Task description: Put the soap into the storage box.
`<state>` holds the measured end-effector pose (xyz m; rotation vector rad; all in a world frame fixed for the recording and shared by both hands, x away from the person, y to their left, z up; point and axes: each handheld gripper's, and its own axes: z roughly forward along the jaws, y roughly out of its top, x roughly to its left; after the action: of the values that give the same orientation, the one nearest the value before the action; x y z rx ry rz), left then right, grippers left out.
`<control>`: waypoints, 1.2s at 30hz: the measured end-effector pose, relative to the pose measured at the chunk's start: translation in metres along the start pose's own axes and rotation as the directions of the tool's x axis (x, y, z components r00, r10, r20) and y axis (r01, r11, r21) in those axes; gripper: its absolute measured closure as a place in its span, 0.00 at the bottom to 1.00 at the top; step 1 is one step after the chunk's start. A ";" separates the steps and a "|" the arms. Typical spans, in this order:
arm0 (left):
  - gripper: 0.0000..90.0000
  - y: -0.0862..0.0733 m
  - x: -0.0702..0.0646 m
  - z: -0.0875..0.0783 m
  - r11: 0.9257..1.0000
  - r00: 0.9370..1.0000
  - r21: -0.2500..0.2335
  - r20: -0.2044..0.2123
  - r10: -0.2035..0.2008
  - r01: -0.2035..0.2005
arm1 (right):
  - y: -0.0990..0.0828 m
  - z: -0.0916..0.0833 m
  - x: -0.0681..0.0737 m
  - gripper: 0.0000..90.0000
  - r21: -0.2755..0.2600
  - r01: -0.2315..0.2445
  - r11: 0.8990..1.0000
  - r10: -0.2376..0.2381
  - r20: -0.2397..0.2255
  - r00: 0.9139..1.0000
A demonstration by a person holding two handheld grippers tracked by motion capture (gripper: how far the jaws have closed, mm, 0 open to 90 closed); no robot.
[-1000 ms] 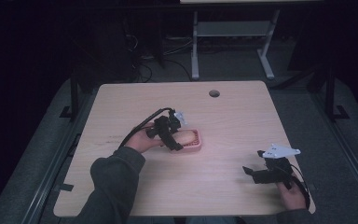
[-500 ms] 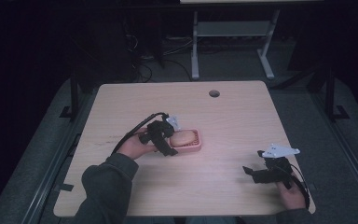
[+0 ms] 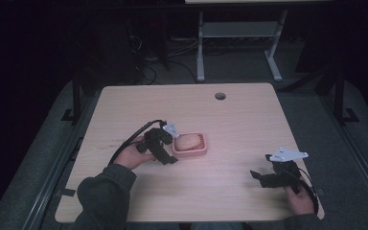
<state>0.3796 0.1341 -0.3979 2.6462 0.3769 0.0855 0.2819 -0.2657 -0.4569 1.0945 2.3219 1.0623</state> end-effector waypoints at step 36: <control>0.25 -0.050 -0.021 -0.002 0.999 0.999 -0.001 0.001 -0.041 0.041 | -0.001 0.000 -0.003 0.16 0.011 -0.003 1.000 0.003 0.015 1.000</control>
<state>0.3463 0.1718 -0.4191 2.6357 0.4309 0.0711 0.2828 -0.2687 -0.4578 1.1064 2.3173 1.0404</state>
